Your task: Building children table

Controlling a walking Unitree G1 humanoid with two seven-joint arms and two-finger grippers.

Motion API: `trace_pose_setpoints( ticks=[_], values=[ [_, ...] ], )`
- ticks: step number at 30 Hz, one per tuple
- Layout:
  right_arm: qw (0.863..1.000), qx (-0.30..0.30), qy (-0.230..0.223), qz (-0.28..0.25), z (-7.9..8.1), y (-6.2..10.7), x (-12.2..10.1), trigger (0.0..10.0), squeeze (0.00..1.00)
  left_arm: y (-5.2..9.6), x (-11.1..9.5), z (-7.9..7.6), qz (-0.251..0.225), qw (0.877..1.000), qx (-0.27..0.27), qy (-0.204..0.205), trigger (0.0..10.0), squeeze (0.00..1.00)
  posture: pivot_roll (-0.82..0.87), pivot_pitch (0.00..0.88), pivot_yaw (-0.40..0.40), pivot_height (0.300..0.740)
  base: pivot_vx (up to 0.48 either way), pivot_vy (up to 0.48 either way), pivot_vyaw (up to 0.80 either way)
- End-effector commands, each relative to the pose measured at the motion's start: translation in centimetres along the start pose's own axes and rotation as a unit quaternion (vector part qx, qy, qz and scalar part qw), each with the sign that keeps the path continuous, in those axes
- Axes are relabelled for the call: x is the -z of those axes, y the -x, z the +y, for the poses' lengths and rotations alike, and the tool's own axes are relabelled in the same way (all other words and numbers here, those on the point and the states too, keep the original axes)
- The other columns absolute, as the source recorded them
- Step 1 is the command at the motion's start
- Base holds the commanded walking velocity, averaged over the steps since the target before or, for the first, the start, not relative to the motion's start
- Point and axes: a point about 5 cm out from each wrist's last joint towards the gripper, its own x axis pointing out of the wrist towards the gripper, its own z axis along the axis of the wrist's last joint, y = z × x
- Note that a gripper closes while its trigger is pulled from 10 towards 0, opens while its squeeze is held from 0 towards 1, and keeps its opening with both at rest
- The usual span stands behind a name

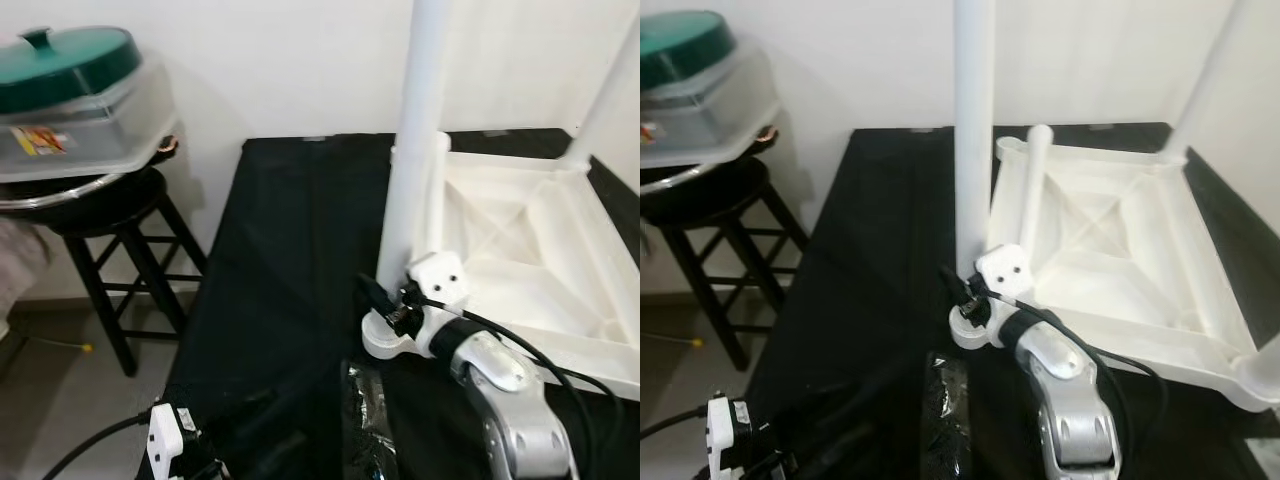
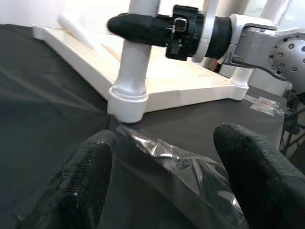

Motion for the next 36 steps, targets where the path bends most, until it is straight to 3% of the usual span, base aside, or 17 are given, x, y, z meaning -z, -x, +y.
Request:
trace_pose_setpoints(
  ticks=[1,2,3,5,6,9,10,11,19,20,22,23,24,25,26,34,36],
  values=[
    [0.995,0.006,0.011,0.099,-0.7,0.4,3.3,10.0,0.0,0.3,0.3,0.1,0.006,1.0,-0.001,0.009,10.0,0.0,0.02,0.174,0.011,0.74,0.0,0.0,0.0],
    [0.995,0.005,0.009,0.097,-0.8,0.4,3.1,10.0,0.0,0.3,0.3,0.1,0.005,1.0,-0.002,0.009,10.0,0.0,0.02,0.174,0.011,0.74,0.0,0.0,0.0],
    [0.996,-0.032,-0.012,0.078,-1.0,-0.1,2.5,10.0,1.0,0.2,0.3,0.1,0.004,1.0,-0.003,0.009,10.0,0.0,0.02,0.172,0.013,0.74,0.0,0.0,0.0],
    [0.996,-0.049,-0.028,0.066,-0.9,-0.3,1.9,10.0,1.0,0.2,0.3,0.1,0.004,1.0,-0.003,0.009,10.0,0.0,0.02,0.172,0.013,0.74,0.0,0.0,0.0],
    [0.993,-0.118,-0.018,0.017,-0.9,-0.8,0.1,10.0,1.0,0.1,0.3,0.1,0.004,1.0,-0.002,0.008,10.0,0.0,0.03,0.168,0.017,0.74,0.0,0.0,0.0],
    [0.985,-0.171,0.004,-0.021,-1.5,-1.2,-1.6,10.0,1.0,0.0,0.3,0.1,0.004,1.0,-0.001,0.008,10.0,0.0,0.03,0.164,0.017,0.74,0.0,0.0,0.0],
    [0.981,-0.194,0.006,-0.027,-1.8,-1.4,-1.9,10.0,0.59,0.0,0.3,0.1,0.004,1.0,-0.001,0.007,10.0,0.0,0.03,0.164,0.017,0.74,0.0,0.0,0.0],
    [0.976,-0.217,0.011,-0.032,-2.0,-1.5,-2.1,10.0,0.0,-0.1,0.3,0.1,0.004,1.0,0.0,0.007,10.0,0.0,0.04,0.161,0.018,0.74,0.0,0.0,0.0],
    [0.956,-0.288,0.033,-0.038,-2.4,-1.9,-2.7,10.0,0.0,-0.2,0.2,0.0,0.004,1.0,0.0,0.006,10.0,0.0,0.05,0.158,0.015,0.74,0.0,0.0,0.0],
    [0.943,-0.328,0.037,-0.037,-2.8,-2.3,-2.9,10.0,0.0,-0.2,0.1,0.0,0.003,1.0,-0.001,0.005,10.0,0.0,0.05,0.155,0.013,0.74,0.0,0.0,0.0],
    [0.943,-0.328,0.037,-0.037,-2.8,-2.3,-2.9,10.0,0.0,-0.2,0.1,0.0,0.003,1.0,-0.001,0.005,10.0,0.0,0.05,0.155,0.013,0.74,0.0,0.0,0.0],
    [0.925,-0.377,0.028,-0.037,-3.3,-3.1,-3.4,10.0,0.0,-0.4,0.0,0.0,0.002,1.0,-0.001,0.004,10.0,0.0,0.05,0.152,0.013,0.74,0.0,0.0,0.0],
    [0.922,-0.384,0.022,-0.037,-3.5,-3.5,-3.6,5.5,0.0,-0.4,0.0,0.0,0.002,1.0,0.0,0.004,10.0,0.0,0.05,0.151,0.015,0.74,0.0,0.0,0.0],
    [0.922,-0.384,0.022,-0.037,-3.5,-3.5,-3.6,5.5,0.0,-0.4,0.0,0.0,0.002,1.0,0.0,0.004,10.0,0.0,0.05,0.151,0.015,0.74,0.0,0.0,0.0],
    [0.92,-0.389,0.017,-0.038,-3.7,-3.8,-3.6,0.0,0.0,-0.4,0.0,0.0,0.002,1.0,0.0,0.004,10.0,0.0,0.05,0.151,0.015,0.74,0.0,0.0,0.0],
    [0.92,-0.388,0.016,-0.044,-4.3,-4.4,-3.5,0.0,0.0,-0.4,0.0,-0.1,0.004,1.0,0.001,0.005,10.0,0.0,0.05,0.149,0.015,0.74,0.0,0.0,0.0],
    [0.928,-0.371,0.015,-0.045,-4.6,-4.0,-3.1,0.0,0.0,-0.4,0.0,-0.2,0.004,1.0,0.002,0.006,10.0,0.0,0.05,0.148,0.016,0.74,0.0,0.0,0.0]
  ],
)
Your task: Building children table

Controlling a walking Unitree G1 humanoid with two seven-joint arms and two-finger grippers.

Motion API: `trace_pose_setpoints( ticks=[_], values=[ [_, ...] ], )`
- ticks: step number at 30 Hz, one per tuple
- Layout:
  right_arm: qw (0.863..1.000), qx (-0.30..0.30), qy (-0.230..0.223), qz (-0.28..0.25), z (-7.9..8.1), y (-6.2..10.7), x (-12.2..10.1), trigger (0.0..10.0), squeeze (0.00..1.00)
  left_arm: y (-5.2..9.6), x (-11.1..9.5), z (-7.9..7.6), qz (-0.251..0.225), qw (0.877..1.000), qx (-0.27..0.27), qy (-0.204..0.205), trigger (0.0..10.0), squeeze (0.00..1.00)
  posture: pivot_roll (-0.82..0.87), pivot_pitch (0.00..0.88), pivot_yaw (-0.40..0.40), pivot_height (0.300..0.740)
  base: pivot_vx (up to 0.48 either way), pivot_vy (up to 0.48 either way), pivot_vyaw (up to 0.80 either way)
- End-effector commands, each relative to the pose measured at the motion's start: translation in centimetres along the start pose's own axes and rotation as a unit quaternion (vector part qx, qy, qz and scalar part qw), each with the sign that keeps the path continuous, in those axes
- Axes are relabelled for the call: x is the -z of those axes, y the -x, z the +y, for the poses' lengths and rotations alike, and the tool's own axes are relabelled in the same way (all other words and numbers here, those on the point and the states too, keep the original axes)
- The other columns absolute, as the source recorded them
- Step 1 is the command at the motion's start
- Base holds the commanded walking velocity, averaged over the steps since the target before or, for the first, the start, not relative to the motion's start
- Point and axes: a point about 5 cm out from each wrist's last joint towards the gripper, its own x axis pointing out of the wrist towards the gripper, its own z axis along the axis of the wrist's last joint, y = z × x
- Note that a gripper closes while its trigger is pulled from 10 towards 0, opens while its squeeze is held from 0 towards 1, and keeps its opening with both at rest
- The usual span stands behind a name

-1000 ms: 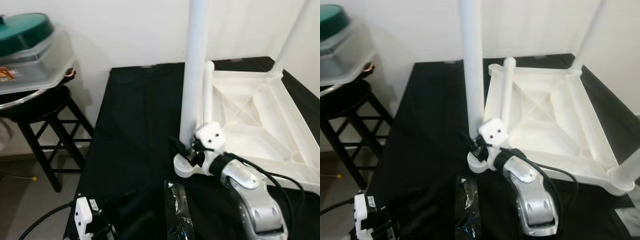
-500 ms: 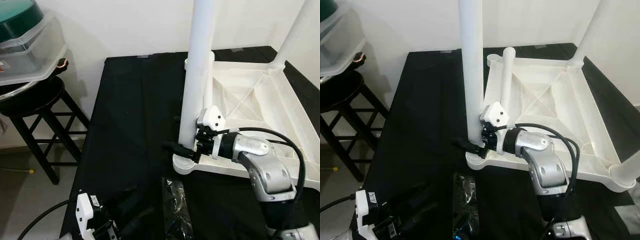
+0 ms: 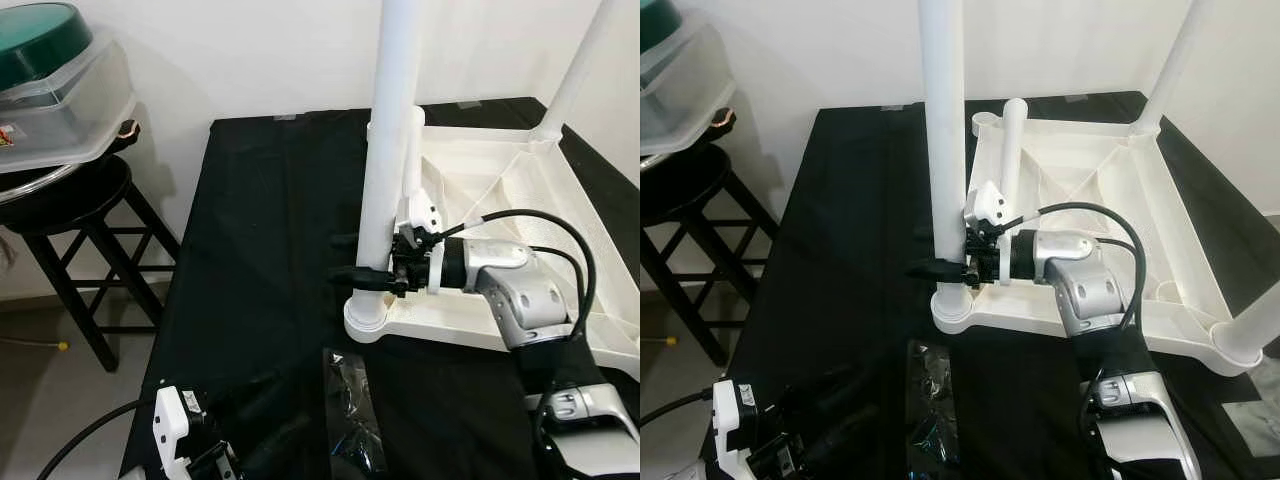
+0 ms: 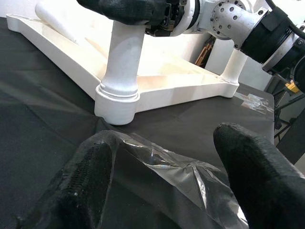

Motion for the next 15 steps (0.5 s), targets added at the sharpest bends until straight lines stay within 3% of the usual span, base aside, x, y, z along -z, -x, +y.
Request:
trace_pose_setpoints(
  ticks=[1,6,8,9,10,11,12,13,14,15],
  values=[
    [1.0,0.005,0.008,-0.004,0.2,-0.1,0.0,0.0,0.0,0.0,0.2,-0.3,0.004,1.0,0.0,0.007,10.0,0.0,0.05,0.148,0.016,0.74,0.0,0.0,0.0],
    [0.995,0.099,0.004,0.011,0.4,0.9,1.1,0.0,0.0,0.1,0.2,-0.3,0.006,1.0,0.002,0.008,10.0,0.0,0.04,0.149,0.002,0.74,0.0,0.0,0.0],
    [0.966,0.255,-0.04,0.025,1.5,0.5,3.2,0.0,0.0,0.2,0.3,-0.3,0.006,1.0,0.002,0.008,10.0,0.0,0.04,0.151,-0.002,0.74,0.0,0.0,0.0],
    [0.966,0.255,-0.04,0.025,1.5,0.5,3.2,0.0,0.0,0.2,0.3,-0.3,0.006,1.0,0.002,0.008,10.0,0.0,0.04,0.151,-0.002,0.74,0.0,0.0,0.0],
    [0.921,0.377,-0.073,0.071,2.4,0.8,5.1,0.0,0.0,0.3,0.2,-0.2,0.006,1.0,0.001,0.008,10.0,0.0,0.03,0.157,0.004,0.74,0.0,0.0,0.0],
    [0.921,0.377,-0.073,0.071,2.4,0.8,5.1,0.0,0.0,0.3,0.2,-0.2,0.006,1.0,0.001,0.008,10.0,0.0,0.03,0.157,0.004,0.74,0.0,0.0,0.0],
    [0.888,0.439,-0.082,0.112,3.7,1.4,6.9,0.0,0.0,0.2,0.2,-0.1,0.005,1.0,-0.001,0.009,10.0,0.0,0.02,0.156,0.02,0.74,0.0,0.0,0.0],
    [0.868,0.469,-0.082,0.143,4.7,1.9,8.0,0.0,0.0,0.2,0.2,0.0,0.005,1.0,-0.001,0.01,10.0,0.0,0.02,0.154,0.023,0.74,0.0,0.0,0.0],
    [0.868,0.469,-0.082,0.143,4.7,1.9,8.0,0.0,0.0,0.2,0.2,0.0,0.005,1.0,-0.001,0.01,10.0,0.0,0.02,0.154,0.023,0.74,0.0,0.0,0.0],
    [0.858,0.482,-0.085,0.157,5.3,2.3,8.4,0.0,0.0,0.2,0.2,0.0,0.006,1.0,0.001,0.011,10.0,0.0,0.02,0.152,0.031,0.74,0.0,0.0,0.0]
  ],
)
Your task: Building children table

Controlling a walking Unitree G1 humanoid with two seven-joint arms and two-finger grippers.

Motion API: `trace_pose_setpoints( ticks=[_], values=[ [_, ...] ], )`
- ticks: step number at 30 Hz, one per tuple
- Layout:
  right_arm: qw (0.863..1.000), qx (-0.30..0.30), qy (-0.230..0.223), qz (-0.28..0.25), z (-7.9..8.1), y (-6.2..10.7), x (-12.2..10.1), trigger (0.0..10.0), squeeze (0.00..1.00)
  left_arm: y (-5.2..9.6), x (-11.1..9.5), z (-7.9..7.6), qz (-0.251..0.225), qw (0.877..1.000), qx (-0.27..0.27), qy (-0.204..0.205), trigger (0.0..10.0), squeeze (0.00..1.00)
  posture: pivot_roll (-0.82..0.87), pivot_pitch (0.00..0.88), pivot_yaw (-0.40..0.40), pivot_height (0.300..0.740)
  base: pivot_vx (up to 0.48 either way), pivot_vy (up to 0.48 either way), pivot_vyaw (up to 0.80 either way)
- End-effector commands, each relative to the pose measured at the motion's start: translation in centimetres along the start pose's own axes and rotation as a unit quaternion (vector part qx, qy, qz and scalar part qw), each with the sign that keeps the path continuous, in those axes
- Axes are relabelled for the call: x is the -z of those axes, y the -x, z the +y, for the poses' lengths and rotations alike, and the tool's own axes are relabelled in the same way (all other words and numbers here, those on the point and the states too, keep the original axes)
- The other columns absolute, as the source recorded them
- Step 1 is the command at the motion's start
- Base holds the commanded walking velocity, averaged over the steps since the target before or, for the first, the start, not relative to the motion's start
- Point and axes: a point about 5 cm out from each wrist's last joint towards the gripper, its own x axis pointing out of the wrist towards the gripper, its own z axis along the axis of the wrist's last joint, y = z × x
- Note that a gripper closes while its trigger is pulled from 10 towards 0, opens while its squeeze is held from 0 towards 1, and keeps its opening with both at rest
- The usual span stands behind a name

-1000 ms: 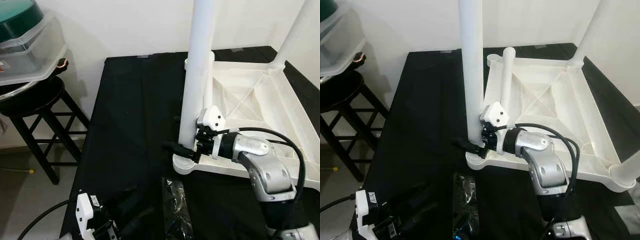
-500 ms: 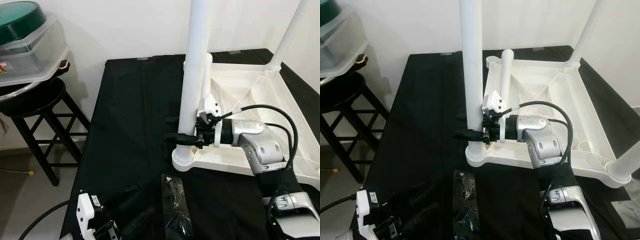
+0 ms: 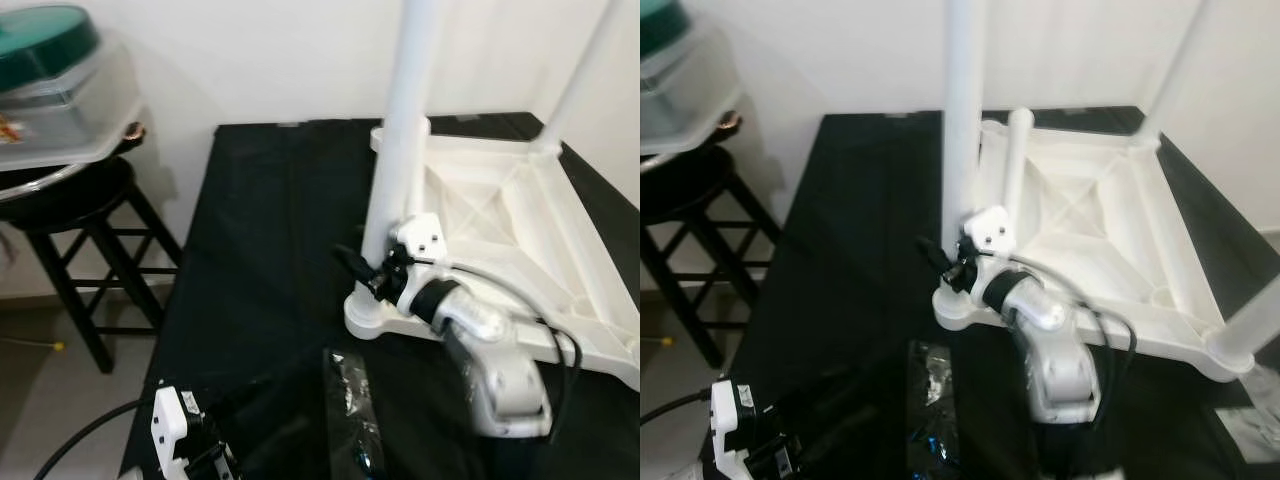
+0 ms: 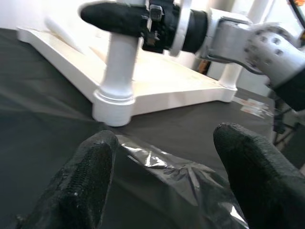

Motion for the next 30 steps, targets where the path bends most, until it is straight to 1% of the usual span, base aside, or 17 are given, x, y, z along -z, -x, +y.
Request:
trace_pose_setpoints(
  ticks=[1,7,8,9,10,12,13,14,16,18,19,20,21,24,27,28,30],
  values=[
    [0.988,0.064,0.024,0.141,-1.7,2.1,4.8,0.0,0.0,0.3,0.1,0.1,0.009,1.0,0.003,0.009,10.0,0.0,0.02,0.152,0.026,0.74,0.0,0.0,0.0],
    [0.988,0.025,0.04,0.15,-1.2,2.2,4.5,0.0,0.0,0.3,0.1,0.2,0.011,1.0,0.006,0.008,10.0,0.0,0.03,0.149,0.03,0.74,0.0,0.0,0.0],
    [0.988,0.014,0.04,0.146,-1.3,1.9,4.4,10.0,0.0,0.2,0.0,0.3,0.01,1.0,0.005,0.006,10.0,0.0,0.04,0.148,0.031,0.74,0.0,0.0,0.0],
    [0.988,0.014,0.04,0.146,-1.3,1.9,4.4,10.0,0.0,0.2,0.0,0.3,0.01,1.0,0.005,0.006,10.0,0.0,0.04,0.148,0.031,0.74,0.0,0.0,0.0],
    [0.991,-0.004,0.036,0.129,-1.6,1.3,3.9,10.0,0.2,0.2,0.0,0.3,0.01,1.0,0.004,0.004,10.0,0.0,0.04,0.149,0.035,0.74,0.0,0.0,0.0],
    [0.991,-0.004,0.036,0.129,-1.6,1.3,3.9,10.0,0.2,0.2,0.0,0.3,0.01,1.0,0.004,0.004,10.0,0.0,0.04,0.149,0.035,0.74,0.0,0.0,0.0],
    [0.994,-0.028,0.019,0.104,-1.8,0.6,3.0,10.0,1.0,0.2,0.0,0.3,0.01,1.0,0.003,0.003,10.0,0.0,0.04,0.148,0.035,0.74,0.0,0.0,0.0],
    [0.994,-0.028,0.019,0.104,-1.8,0.6,3.0,10.0,1.0,0.2,0.0,0.3,0.01,1.0,0.003,0.003,10.0,0.0,0.04,0.148,0.035,0.74,0.0,0.0,0.0],
    [0.993,-0.114,0.0,0.031,-2.3,-0.8,-0.1,10.0,1.0,0.1,-0.1,0.3,0.011,1.0,0.004,0.002,10.0,0.0,0.05,0.146,0.037,0.74,0.0,0.0,0.0],
    [0.991,-0.133,-0.001,0.014,-2.4,-0.9,-1.0,10.0,1.0,0.1,-0.1,0.3,0.012,1.0,0.004,0.002,10.0,0.0,0.05,0.146,0.037,0.74,0.0,0.0,0.0],
    [0.985,-0.174,0.006,-0.003,-2.7,-0.9,-1.9,10.0,0.03,0.0,-0.1,0.3,0.011,1.0,0.004,0.002,10.0,0.0,0.05,0.146,0.032,0.74,0.0,0.0,0.0],
    [0.977,-0.213,0.025,-0.006,-3.0,-0.9,-2.5,10.0,0.0,0.0,-0.1,0.3,0.011,1.0,0.004,0.002,10.0,0.0,0.05,0.146,0.032,0.74,0.0,0.0,0.0],
    [0.977,-0.213,0.025,-0.006,-3.0,-0.9,-2.5,10.0,0.0,0.0,-0.1,0.3,0.011,1.0,0.004,0.002,10.0,0.0,0.05,0.146,0.032,0.74,0.0,0.0,0.0],
    [0.956,-0.286,0.061,-0.007,-3.6,-1.0,-3.3,10.0,0.0,0.0,0.0,0.2,0.011,1.0,0.004,0.002,10.0,0.0,0.06,0.146,0.03,0.74,0.0,0.0,0.0],
    [0.95,-0.305,0.065,-0.008,-3.8,-1.2,-3.5,10.0,0.0,0.0,0.0,0.2,0.011,1.0,0.003,0.002,10.0,0.0,0.06,0.145,0.027,0.74,0.0,0.0,0.0],
    [0.944,-0.324,0.066,-0.011,-3.9,-1.4,-3.7,10.0,0.0,0.0,0.0,0.1,0.011,1.0,0.003,0.003,10.0,0.0,0.07,0.146,0.031,0.74,0.0,0.0,0.0],
    [0.944,-0.324,0.066,-0.011,-3.9,-1.4,-3.7,10.0,0.0,0.0,0.0,0.1,0.011,1.0,0.003,0.003,10.0,0.0,0.07,0.146,0.031,0.74,0.0,0.0,0.0]
  ],
)
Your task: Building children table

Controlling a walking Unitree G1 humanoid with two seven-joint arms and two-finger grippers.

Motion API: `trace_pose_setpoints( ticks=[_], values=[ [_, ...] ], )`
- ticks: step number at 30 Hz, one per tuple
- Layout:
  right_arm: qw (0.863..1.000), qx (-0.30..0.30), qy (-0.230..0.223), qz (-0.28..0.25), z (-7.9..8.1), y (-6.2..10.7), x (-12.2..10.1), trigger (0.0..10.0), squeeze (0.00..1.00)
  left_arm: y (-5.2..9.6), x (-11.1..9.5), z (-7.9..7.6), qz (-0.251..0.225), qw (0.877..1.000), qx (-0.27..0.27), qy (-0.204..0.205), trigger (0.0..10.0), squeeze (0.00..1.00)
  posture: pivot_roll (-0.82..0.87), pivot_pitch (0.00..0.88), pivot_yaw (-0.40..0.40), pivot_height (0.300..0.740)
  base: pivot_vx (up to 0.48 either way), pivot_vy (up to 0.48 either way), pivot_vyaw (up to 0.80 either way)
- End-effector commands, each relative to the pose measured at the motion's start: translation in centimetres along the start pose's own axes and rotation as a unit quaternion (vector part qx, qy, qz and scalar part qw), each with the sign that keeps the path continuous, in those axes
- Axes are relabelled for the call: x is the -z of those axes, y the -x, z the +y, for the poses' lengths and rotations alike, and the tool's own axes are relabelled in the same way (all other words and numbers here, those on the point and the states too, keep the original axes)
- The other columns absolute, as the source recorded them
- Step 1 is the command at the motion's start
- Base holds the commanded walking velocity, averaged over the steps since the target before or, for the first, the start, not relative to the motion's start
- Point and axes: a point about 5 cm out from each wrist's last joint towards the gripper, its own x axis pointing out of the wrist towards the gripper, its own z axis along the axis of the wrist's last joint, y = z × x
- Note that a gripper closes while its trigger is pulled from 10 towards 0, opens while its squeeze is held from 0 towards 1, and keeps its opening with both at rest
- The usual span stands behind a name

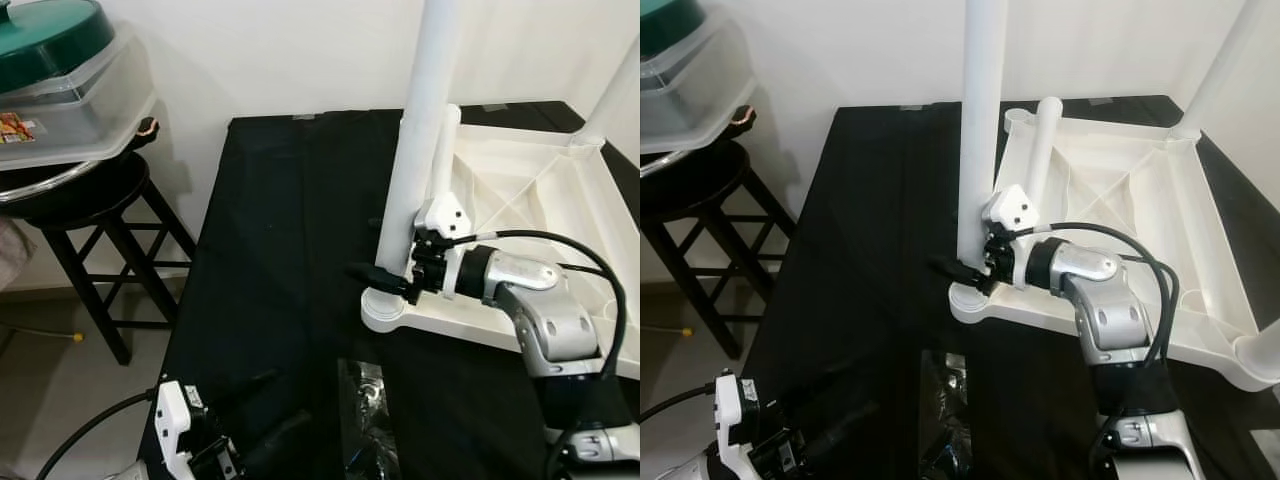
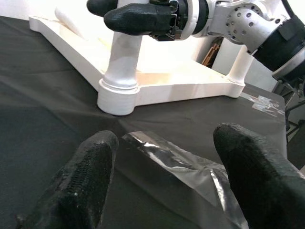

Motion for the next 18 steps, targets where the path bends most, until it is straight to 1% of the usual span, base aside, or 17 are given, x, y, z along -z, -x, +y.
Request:
trace_pose_setpoints(
  ticks=[1,2,3,4,5,6,7,9,15,17,18],
  values=[
    [1.0,-0.025,0.006,-0.007,-0.4,-0.3,-0.4,10.0,0.0,0.2,0.1,-0.2,0.008,1.0,-0.001,0.003,10.0,0.0,0.08,0.147,0.027,0.74,0.0,0.0,0.0],
    [0.999,-0.039,0.012,-0.007,-1.1,-0.4,-0.7,0.0,0.0,0.3,0.2,-0.2,0.009,1.0,0.0,0.002,10.0,0.0,0.09,0.15,0.023,0.74,0.0,0.0,0.0],
    [0.999,-0.039,0.012,-0.007,-1.1,-0.4,-0.7,0.0,0.0,0.3,0.2,-0.2,0.009,1.0,0.0,0.002,10.0,0.0,0.09,0.15,0.023,0.74,0.0,0.0,0.0],
    [0.999,-0.046,0.016,-0.007,-1.7,-0.4,-1.0,0.0,0.0,0.3,0.2,-0.3,0.01,1.0,0.0,0.001,10.0,0.0,0.09,0.152,0.021,0.74,0.0,0.0,0.0],
    [0.999,-0.046,0.016,-0.007,-1.7,-0.4,-1.0,0.0,0.0,0.3,0.2,-0.3,0.01,1.0,0.0,0.001,10.0,0.0,0.09,0.152,0.021,0.74,0.0,0.0,0.0],
    [0.998,-0.052,0.022,-0.008,-2.1,-0.3,-1.3,0.0,0.0,0.3,0.2,-0.3,0.011,1.0,0.0,0.001,10.0,0.0,0.09,0.154,0.021,0.74,0.0,0.0,0.0],
    [0.997,-0.072,0.026,-0.009,-2.7,0.1,-1.6,0.0,0.0,0.3,0.2,-0.4,0.012,1.0,0.0,0.002,10.0,0.0,0.09,0.154,0.02,0.74,0.0,0.0,0.0],
    [0.996,-0.083,0.027,-0.007,-2.8,0.3,-1.5,0.0,0.0,0.4,0.2,-0.4,0.012,1.0,-0.001,0.002,10.0,0.0,0.09,0.157,0.022,0.74,0.0,0.0,0.0],
    [0.995,-0.101,0.026,0.001,-2.7,0.6,-1.2,0.0,0.0,0.4,0.2,-0.4,0.012,1.0,-0.001,0.002,10.0,0.0,0.09,0.159,0.025,0.74,0.0,0.0,0.0],
    [0.992,-0.126,0.012,0.011,-1.8,1.1,-0.1,0.0,0.0,0.5,0.1,-0.4,0.013,1.0,0.001,0.002,10.0,0.0,0.09,0.166,0.035,0.74,0.0,0.0,0.0],
    [0.992,-0.128,0.01,0.018,-1.4,1.4,0.4,0.0,0.0,0.5,0.0,-0.5,0.013,1.0,0.002,0.003,10.0,0.0,0.09,0.166,0.035,0.74,0.0,0.0,0.0]
  ],
)
